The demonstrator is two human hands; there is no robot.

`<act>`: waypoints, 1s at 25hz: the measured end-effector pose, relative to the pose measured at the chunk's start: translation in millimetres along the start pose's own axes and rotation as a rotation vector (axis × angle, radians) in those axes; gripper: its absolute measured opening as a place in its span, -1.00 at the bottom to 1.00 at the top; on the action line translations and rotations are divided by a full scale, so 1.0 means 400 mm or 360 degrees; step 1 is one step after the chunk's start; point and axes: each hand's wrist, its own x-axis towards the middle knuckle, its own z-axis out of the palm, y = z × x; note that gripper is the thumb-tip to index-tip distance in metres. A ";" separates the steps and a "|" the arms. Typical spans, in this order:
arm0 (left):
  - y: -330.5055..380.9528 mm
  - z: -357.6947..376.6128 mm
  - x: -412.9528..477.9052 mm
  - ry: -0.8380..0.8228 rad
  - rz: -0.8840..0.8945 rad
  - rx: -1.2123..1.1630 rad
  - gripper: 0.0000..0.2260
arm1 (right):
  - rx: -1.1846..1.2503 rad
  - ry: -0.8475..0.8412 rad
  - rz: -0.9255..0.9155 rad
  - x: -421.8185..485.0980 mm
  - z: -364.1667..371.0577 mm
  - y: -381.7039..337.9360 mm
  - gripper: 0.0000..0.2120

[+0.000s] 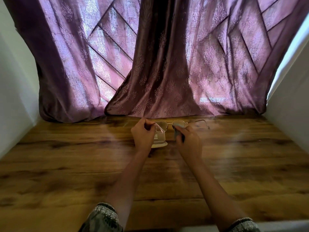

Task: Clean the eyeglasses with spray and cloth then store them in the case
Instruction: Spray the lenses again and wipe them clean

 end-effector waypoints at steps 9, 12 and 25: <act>-0.001 -0.006 -0.002 -0.0011 0.0039 -0.0023 -0.76 | 0.0105 -0.0014 -0.0003 0.023 0.014 -0.019 -0.63; -0.006 -0.009 -0.005 0.0010 0.0006 -0.0022 -0.79 | 0.0084 -0.0012 0.0014 -0.003 0.008 -0.002 -0.69; -0.013 -0.016 -0.004 0.0033 -0.0015 -0.0026 -0.80 | 0.0135 0.0083 -0.0054 -0.006 0.012 0.002 -0.72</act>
